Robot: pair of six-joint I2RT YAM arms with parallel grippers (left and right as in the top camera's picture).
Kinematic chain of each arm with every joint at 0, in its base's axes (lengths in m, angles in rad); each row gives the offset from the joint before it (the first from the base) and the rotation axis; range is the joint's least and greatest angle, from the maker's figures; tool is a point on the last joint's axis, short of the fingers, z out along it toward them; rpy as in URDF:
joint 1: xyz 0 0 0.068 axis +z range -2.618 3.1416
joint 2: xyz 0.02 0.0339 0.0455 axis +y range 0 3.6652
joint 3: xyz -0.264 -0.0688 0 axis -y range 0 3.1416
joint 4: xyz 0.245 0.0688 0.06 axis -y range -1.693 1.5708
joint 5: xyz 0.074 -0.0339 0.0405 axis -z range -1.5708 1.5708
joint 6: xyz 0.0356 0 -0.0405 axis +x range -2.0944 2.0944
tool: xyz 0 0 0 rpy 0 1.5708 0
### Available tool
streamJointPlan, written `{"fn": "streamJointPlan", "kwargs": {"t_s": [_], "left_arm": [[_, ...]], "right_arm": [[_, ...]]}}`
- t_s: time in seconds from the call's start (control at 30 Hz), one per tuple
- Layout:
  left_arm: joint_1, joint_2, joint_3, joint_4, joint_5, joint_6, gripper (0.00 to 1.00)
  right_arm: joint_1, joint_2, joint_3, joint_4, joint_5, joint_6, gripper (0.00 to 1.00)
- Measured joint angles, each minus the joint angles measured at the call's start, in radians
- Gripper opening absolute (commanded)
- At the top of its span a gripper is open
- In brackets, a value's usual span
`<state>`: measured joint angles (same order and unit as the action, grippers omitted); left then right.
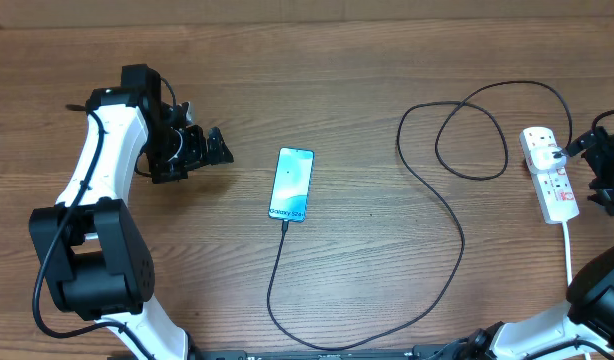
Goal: Plug charger to phone and switch on socket
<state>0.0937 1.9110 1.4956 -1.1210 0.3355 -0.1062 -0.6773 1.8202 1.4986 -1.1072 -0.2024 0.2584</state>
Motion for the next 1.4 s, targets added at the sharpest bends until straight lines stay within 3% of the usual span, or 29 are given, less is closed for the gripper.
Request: {"fn": "streamJointPlan", "kwargs": {"t_s": [0.3, 0.8, 1.4], "left_arm": [[-0.010, -0.039, 0.000, 0.000, 0.000, 0.000, 1.00], [-0.035, -0.374, 0.000, 0.000, 0.000, 0.000, 1.00], [-0.053, -0.448, 0.000, -0.023, -0.105, 0.001, 1.00]], "right_arm": [[0.000, 0.000, 0.000, 0.000, 0.000, 0.000, 1.00], [0.000, 0.000, 0.000, 0.000, 0.000, 0.000, 1.00], [0.000, 0.000, 0.000, 0.000, 0.000, 0.000, 1.00]]}}
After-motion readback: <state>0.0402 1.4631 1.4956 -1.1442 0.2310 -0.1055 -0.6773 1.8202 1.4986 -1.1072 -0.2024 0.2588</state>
